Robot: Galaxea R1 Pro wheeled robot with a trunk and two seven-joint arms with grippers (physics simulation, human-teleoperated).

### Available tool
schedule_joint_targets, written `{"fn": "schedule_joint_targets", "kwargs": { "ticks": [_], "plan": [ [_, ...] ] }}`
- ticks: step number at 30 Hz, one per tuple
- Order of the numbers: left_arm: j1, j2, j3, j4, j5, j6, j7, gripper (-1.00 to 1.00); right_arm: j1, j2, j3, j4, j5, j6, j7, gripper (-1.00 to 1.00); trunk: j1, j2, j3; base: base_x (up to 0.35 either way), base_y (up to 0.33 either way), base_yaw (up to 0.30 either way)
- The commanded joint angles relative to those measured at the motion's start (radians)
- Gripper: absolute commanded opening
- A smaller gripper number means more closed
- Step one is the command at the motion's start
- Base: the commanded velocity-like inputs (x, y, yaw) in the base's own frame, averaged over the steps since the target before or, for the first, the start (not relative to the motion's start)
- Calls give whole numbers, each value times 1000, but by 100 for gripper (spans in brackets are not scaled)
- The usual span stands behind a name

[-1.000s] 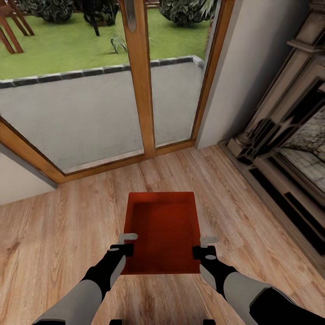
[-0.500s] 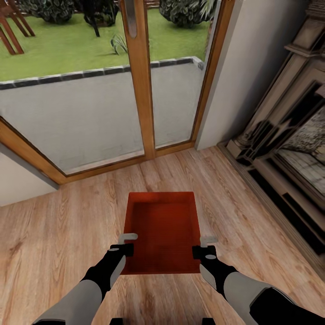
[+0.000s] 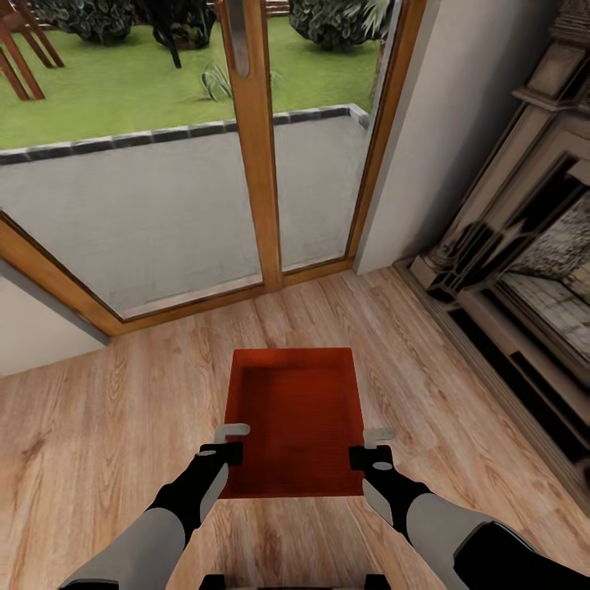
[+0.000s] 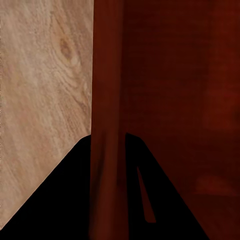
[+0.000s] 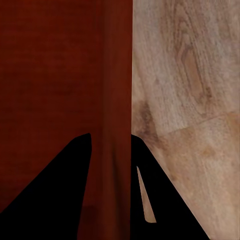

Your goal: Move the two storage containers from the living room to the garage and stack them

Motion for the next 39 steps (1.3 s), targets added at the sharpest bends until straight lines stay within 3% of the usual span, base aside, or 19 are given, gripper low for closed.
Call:
{"fn": "schedule_joint_targets", "kwargs": {
  "ticks": [1,39],
  "plan": [
    [1,0,-4,1,6,6,6,-100,-1,0,1,-21,2,-54,25,-100,-4,7,3,0,0,0],
    [1,-1,-4,3,6,6,8,-100,-1,2,2,-21,5,-72,26,-100,-150,273,122,0,0,0]
  ]
}}
